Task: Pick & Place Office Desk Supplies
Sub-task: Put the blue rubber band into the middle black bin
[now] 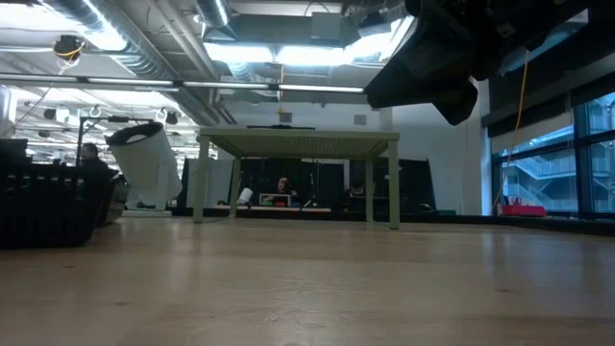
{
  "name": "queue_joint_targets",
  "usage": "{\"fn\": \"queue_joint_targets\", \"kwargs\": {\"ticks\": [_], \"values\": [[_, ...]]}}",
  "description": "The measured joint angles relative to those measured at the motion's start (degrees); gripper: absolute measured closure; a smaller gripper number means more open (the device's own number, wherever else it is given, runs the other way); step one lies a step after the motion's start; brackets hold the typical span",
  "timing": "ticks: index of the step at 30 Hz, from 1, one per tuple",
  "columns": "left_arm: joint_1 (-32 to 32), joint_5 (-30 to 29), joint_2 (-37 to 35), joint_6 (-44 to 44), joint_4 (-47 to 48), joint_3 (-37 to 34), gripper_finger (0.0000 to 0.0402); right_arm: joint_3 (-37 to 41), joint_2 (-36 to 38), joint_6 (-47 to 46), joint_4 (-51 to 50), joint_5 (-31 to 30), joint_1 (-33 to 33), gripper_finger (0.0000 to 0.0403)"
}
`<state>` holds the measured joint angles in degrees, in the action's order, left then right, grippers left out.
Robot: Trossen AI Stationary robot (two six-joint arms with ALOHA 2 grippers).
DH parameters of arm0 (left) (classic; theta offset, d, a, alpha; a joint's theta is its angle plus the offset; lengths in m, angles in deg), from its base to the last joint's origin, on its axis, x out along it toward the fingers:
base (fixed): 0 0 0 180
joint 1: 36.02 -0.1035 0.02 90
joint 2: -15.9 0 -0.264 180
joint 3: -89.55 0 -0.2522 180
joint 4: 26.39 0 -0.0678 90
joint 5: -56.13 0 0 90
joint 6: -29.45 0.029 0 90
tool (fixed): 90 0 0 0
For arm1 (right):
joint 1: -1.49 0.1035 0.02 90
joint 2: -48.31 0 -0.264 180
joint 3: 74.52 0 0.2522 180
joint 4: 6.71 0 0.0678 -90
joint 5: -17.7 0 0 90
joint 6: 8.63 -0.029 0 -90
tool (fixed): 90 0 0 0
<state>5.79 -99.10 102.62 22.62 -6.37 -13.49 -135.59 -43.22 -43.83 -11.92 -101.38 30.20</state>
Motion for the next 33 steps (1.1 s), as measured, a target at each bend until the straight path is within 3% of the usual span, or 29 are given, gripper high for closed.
{"fn": "queue_joint_targets", "kwargs": {"ticks": [3, 14, 19, 22, 26, 33], "values": [[0.18, 3.45, 0.0, -7.6, 8.08, 0.04, 0.0394, 0.0, 0.0, -0.3, 0.0, 0.0, 0.0, 0.0341], [-2.18, 33.28, 0.0, -48.5, 46.57, 0.04, 0.0394, 0.0, 0.0, -0.33, 0.0, -0.02, 0.0, 0.0341], [-1.84, 43.17, 0.0, -58.13, 58.82, 0.07, 0.0394, 0.0, 0.0, -0.31, 0.0, -0.02, 0.0, 0.0341], [-1.26, 44.83, 0.0, -60.59, 63.53, 0.07, 0.0394, 0.0, 0.0, -0.31, -0.02, -0.02, 0.0, 0.0341], [-0.77, 42.73, 0.0, -61.59, 64.84, 0.07, 0.0388, 0.0, 0.0, -0.31, 0.0, -0.02, 0.0, 0.0341], [-0.67, 44.38, 0.0, -61.58, 64.92, 0.07, 0.0334, 0.0, 0.0, -0.31, 0.0, -0.02, 0.0, 0.0341]]}}
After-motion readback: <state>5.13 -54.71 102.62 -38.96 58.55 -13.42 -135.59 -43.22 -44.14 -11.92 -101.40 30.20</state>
